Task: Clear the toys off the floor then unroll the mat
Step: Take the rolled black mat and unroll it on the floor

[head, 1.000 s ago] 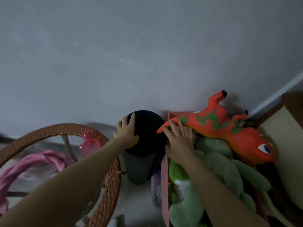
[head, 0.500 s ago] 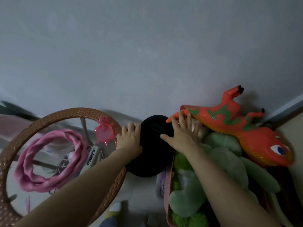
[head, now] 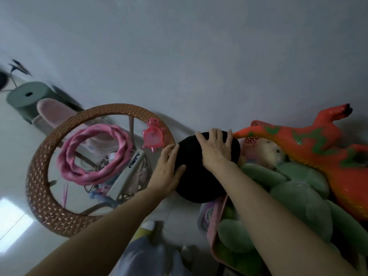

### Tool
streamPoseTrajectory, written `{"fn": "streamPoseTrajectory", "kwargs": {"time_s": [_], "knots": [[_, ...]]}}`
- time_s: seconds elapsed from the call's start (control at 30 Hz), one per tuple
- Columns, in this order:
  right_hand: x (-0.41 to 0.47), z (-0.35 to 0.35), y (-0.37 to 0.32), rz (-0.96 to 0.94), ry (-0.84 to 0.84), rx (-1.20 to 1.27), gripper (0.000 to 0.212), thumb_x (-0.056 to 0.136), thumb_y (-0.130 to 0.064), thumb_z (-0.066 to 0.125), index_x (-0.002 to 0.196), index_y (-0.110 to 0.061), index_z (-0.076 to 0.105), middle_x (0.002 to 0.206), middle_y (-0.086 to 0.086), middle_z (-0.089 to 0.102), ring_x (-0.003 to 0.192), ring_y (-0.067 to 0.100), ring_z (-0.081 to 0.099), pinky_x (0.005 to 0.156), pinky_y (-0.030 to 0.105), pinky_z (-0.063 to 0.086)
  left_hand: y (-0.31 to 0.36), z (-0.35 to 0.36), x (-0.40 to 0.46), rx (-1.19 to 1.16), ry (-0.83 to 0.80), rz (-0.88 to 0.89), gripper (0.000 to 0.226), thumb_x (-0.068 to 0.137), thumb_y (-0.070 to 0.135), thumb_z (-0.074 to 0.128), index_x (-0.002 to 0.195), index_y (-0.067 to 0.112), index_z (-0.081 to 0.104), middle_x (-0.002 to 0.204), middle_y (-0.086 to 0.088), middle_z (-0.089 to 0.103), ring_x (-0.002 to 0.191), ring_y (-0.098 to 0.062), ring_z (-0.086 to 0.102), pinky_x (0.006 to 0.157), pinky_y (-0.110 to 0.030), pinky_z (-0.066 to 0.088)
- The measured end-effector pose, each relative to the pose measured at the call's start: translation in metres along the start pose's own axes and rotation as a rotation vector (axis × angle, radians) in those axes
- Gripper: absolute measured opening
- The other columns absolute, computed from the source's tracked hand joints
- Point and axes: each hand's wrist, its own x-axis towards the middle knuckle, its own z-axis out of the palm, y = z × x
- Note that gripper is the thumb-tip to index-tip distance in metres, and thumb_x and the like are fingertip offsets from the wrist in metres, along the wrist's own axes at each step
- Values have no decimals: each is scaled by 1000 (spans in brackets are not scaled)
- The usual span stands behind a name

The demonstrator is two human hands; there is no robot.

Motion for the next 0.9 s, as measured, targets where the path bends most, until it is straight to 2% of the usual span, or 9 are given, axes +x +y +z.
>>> {"fn": "streamPoseTrajectory", "kwargs": {"time_s": [0.1, 0.17, 0.23, 0.37, 0.43, 0.5, 0.57, 0.7, 0.9], "knots": [[6, 4, -10, -47, -16, 8, 76, 77, -11, 64, 140, -21, 23, 146, 12, 21, 140, 33, 9, 114, 57, -1, -32, 6, -34, 40, 6, -40, 52, 99, 25, 40, 145, 7, 27, 148, -16, 32, 130, -29, 39, 104, -32, 34], [9, 7, -19, -45, -44, 18, 77, 78, -9, 65, 140, -17, 22, 145, 10, 25, 141, 32, 9, 114, 56, 0, -49, 10, -43, -14, -122, -172, 49, 99, 36, 26, 144, 19, 32, 149, -7, 37, 133, -23, 38, 105, -25, 29], [9, 8, -24, -32, -37, 9, 76, 76, -8, 66, 138, -16, 23, 141, 10, 32, 137, 32, 17, 114, 57, 3, -66, 16, -41, 11, -267, -253, 58, 91, 43, 16, 144, 28, 31, 151, 0, 34, 136, -20, 34, 110, -34, 29], [8, 11, -28, -5, -25, -31, 89, 72, -8, 69, 142, -22, 16, 138, 10, 32, 134, 33, 21, 113, 58, 2, -103, 30, -38, 262, -534, -219, 62, 93, 27, 35, 149, 31, 8, 159, 6, 7, 145, -14, 9, 116, -48, 16], [8, 13, -31, 13, -26, -52, 91, 71, -7, 69, 143, -24, 16, 139, 10, 31, 134, 33, 20, 112, 58, 2, -124, 29, -39, 475, -785, -220, 74, 89, 21, 42, 149, 27, -1, 159, 1, -4, 146, -19, 0, 117, -53, 8], [10, 13, -35, 33, -16, -47, 85, 71, -6, 68, 140, -24, 22, 138, 10, 32, 134, 33, 20, 113, 59, 2, -140, 25, -43, 647, -919, -147, 77, 89, 21, 44, 149, 25, -4, 159, -2, -9, 146, -24, -2, 117, -53, 6], [9, 13, -39, 52, -31, -50, 80, 71, -4, 66, 137, -24, 25, 136, 10, 33, 132, 33, 22, 113, 59, 3, -149, 21, -47, 734, -947, -61, 74, 92, 25, 42, 148, 26, -6, 159, -1, -9, 146, -27, 1, 117, -53, 5], [-6, 18, -50, 93, -15, -39, 73, 74, -5, 63, 135, -24, 29, 133, 10, 35, 130, 32, 25, 113, 59, 4, -150, 13, -45, 808, -866, 103, 58, 97, 31, 27, 149, 29, 2, 159, 2, 0, 145, -24, 12, 116, -53, 2], [-52, 29, -75, 114, 22, -12, 69, 71, -5, 65, 130, -25, 35, 130, 9, 37, 128, 31, 27, 112, 58, 3, -162, 9, -44, 843, -928, 135, 70, 93, 35, 35, 148, 28, -8, 159, 4, -8, 145, -21, 7, 116, -51, 0]]}}
